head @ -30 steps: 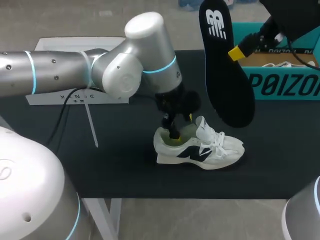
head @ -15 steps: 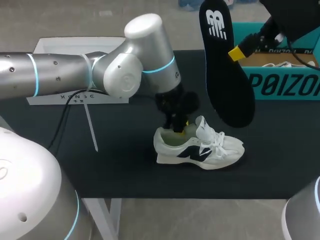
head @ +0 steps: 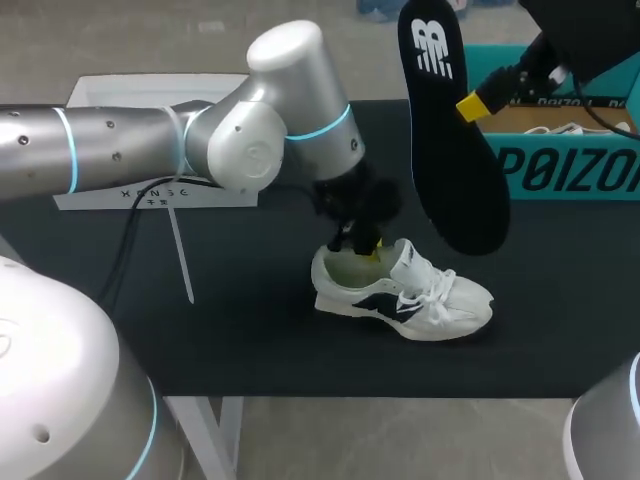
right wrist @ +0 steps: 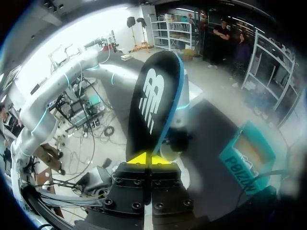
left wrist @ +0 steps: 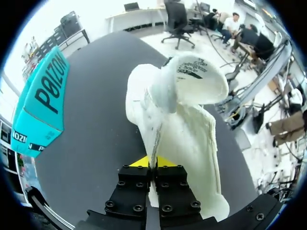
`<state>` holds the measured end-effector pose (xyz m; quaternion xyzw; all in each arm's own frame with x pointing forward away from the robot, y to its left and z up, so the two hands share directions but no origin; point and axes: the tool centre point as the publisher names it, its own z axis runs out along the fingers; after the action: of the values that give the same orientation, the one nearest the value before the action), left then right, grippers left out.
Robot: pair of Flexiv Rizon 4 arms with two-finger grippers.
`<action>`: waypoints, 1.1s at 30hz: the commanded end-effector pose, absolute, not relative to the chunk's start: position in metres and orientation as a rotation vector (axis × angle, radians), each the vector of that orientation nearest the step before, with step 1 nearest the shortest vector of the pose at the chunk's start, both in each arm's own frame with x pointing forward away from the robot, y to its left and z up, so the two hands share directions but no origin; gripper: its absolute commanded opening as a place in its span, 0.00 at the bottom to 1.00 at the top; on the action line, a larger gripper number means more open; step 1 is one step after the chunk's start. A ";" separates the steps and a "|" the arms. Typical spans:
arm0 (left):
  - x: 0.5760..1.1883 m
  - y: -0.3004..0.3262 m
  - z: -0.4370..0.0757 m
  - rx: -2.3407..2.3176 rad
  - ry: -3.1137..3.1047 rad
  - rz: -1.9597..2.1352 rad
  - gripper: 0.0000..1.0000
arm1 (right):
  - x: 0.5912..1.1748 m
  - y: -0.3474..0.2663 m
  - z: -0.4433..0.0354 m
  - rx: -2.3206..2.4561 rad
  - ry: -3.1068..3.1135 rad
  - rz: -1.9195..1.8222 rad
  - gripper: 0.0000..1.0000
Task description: Take the shoe out of the shoebox, open the shoe tongue, remove and reinsert the insole, then place the shoe into the shoebox
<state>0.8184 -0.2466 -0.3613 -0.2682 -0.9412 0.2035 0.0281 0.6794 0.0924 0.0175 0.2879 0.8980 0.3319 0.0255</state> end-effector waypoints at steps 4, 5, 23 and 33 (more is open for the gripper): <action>0.822 -0.248 -0.319 -1.157 -2.780 0.694 0.00 | 0.681 0.094 0.018 0.892 2.780 1.021 0.00; 0.823 -0.248 -0.316 -1.239 -2.712 0.704 0.00 | 0.681 0.094 0.018 0.892 2.780 1.021 0.00; 0.814 -0.271 -0.295 -1.968 -1.857 0.307 0.00 | 0.681 0.094 0.018 0.892 2.780 1.021 0.00; 0.803 -0.278 -0.318 -2.103 -1.657 0.161 0.00 | 0.681 0.094 0.018 0.892 2.780 1.021 0.00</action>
<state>0.7999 -0.2686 -0.3135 -0.6808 -0.6995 0.1627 0.1439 0.6795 0.0923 0.0177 0.2879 0.8980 0.3319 0.0253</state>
